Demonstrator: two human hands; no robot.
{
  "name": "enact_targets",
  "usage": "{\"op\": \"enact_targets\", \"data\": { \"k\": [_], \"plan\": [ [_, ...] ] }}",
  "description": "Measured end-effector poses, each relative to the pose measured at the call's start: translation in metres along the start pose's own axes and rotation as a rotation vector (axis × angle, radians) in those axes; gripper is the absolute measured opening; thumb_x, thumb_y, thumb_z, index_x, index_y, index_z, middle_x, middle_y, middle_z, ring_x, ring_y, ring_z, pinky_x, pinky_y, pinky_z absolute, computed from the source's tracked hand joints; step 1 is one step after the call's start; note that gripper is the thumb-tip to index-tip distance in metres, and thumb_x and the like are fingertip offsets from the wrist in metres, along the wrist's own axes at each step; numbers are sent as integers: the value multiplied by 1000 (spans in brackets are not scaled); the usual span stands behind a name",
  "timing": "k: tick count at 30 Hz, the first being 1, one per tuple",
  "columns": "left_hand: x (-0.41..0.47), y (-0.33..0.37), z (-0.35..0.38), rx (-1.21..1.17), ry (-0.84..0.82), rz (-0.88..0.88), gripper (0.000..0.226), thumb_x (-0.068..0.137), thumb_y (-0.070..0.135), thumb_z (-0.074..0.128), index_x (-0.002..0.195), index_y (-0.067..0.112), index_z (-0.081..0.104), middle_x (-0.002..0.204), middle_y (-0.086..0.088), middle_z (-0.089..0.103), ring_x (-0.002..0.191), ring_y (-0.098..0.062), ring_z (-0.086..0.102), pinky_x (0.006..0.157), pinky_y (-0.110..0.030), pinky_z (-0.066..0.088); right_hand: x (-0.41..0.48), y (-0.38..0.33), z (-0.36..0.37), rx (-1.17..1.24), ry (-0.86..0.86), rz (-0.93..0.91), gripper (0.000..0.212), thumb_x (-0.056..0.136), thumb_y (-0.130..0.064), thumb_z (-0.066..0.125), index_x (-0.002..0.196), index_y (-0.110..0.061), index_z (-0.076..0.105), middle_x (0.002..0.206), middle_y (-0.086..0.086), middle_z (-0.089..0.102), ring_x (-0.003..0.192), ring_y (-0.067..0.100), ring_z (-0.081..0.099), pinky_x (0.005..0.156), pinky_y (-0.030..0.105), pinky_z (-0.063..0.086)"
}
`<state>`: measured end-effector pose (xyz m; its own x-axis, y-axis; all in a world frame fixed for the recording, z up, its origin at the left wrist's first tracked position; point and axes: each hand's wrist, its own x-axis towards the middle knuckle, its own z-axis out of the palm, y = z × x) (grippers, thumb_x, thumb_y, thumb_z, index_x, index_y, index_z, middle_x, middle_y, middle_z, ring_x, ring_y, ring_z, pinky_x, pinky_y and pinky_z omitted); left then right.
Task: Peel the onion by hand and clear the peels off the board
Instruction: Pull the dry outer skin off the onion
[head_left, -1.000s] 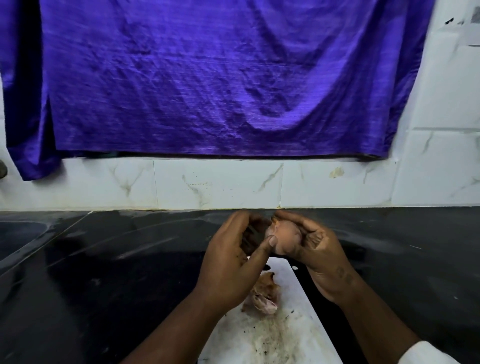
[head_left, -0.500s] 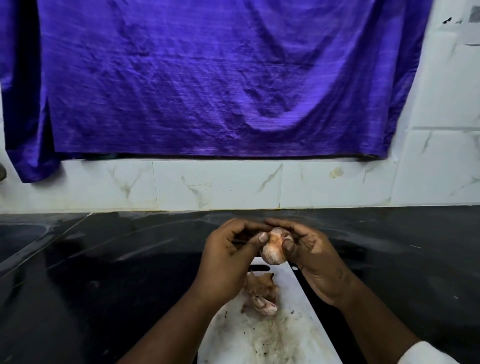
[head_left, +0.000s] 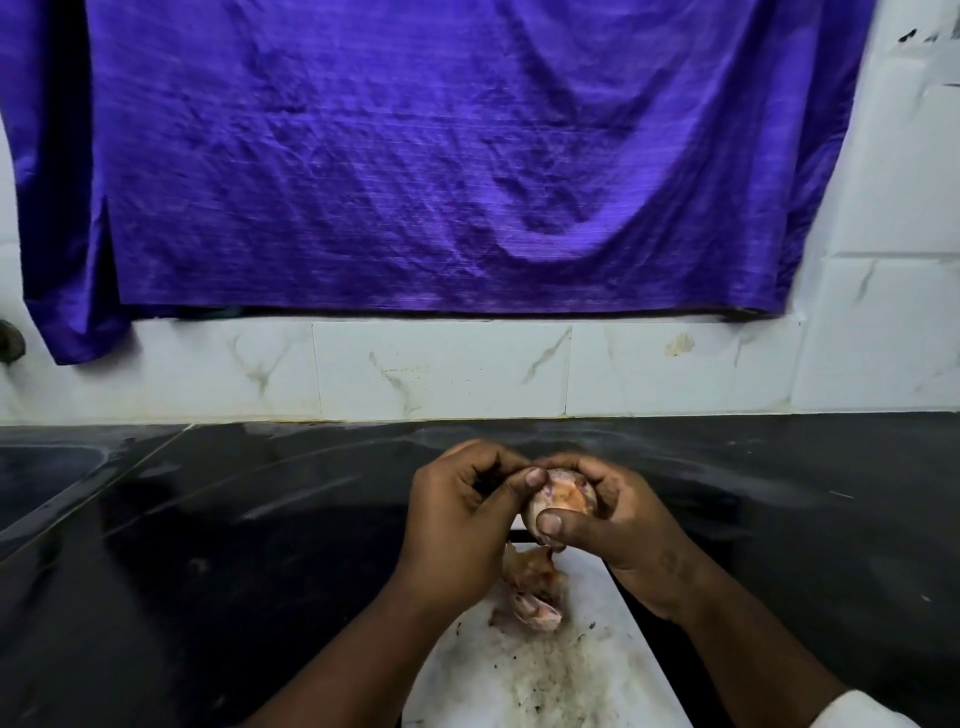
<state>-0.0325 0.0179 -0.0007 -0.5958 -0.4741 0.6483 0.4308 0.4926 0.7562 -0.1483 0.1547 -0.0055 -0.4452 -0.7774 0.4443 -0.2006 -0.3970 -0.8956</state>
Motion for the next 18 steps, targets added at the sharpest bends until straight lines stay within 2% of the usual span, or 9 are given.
{"op": "enact_targets", "data": {
  "k": [2,7,10,14,18],
  "plan": [
    [1,0,0,-12,0,-6,18,89,3,78,77,16,77,76,-1,71,74,-21,72,69,-49,62,0,0,1,-23,18,-21,45,73,-9,84,115,-1,70,103,11,76,94,22,74,74,28,58],
    [1,2,1,-71,37,-22,15,88,8,77,76,17,77,76,-5,71,75,-25,72,69,-46,61,0,-2,4,-16,32,-67,44,70,-13,86,111,-11,74,107,12,77,96,24,75,75,29,60],
    [0,2,2,-140,50,-64,13,87,13,77,74,17,77,78,-13,71,76,-33,72,69,-47,60,1,-3,4,-41,33,-87,45,71,-12,86,114,-12,73,110,14,76,99,26,75,77,30,60],
    [0,5,1,-191,45,-113,18,91,2,76,75,10,77,80,-21,72,73,-30,73,67,-40,61,2,-2,1,-80,3,-102,46,73,-13,87,117,-14,73,113,15,75,103,29,75,79,33,60],
    [-1,7,0,-265,17,-179,13,91,3,74,79,3,76,80,-22,74,75,-34,75,69,-46,62,3,0,-3,-195,-1,-114,51,72,-22,91,119,-22,72,116,11,75,106,31,74,84,45,62]
  ]
}}
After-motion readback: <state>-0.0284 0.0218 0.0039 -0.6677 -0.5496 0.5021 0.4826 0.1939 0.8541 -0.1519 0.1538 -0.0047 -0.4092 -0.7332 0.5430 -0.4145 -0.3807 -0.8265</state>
